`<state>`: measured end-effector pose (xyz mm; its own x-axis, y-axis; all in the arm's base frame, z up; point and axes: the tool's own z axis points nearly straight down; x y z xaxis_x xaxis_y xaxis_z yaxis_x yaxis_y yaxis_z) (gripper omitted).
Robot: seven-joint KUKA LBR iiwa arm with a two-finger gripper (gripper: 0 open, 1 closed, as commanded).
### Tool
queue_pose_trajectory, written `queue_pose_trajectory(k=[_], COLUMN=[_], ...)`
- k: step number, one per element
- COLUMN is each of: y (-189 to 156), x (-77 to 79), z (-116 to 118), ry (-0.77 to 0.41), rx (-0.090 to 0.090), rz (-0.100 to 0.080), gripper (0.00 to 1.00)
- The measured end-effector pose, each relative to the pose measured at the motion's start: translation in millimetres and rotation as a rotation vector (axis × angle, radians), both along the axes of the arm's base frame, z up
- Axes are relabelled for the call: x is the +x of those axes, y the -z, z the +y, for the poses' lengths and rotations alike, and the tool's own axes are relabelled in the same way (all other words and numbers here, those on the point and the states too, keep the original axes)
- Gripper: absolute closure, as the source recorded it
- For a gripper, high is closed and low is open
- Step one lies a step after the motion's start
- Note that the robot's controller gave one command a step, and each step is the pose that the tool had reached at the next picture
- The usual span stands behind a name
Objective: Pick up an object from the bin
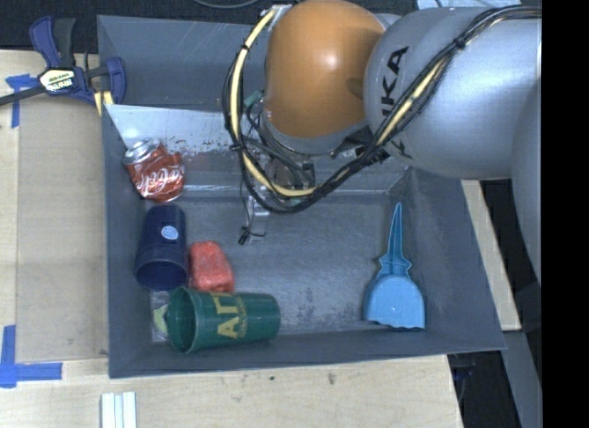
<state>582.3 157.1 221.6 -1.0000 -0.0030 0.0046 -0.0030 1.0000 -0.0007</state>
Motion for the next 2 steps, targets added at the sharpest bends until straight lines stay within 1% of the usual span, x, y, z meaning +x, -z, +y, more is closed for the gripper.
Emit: queue_pose_trajectory(k=[1, 2], y=[-5.3, 32.9], x=[1.3, -7.1], z=[-0.8, 9.6], ry=[0.003, 0.099], rx=[0.002, 0.002], rz=[-0.008, -0.01], gripper=[0.0, 0.0])
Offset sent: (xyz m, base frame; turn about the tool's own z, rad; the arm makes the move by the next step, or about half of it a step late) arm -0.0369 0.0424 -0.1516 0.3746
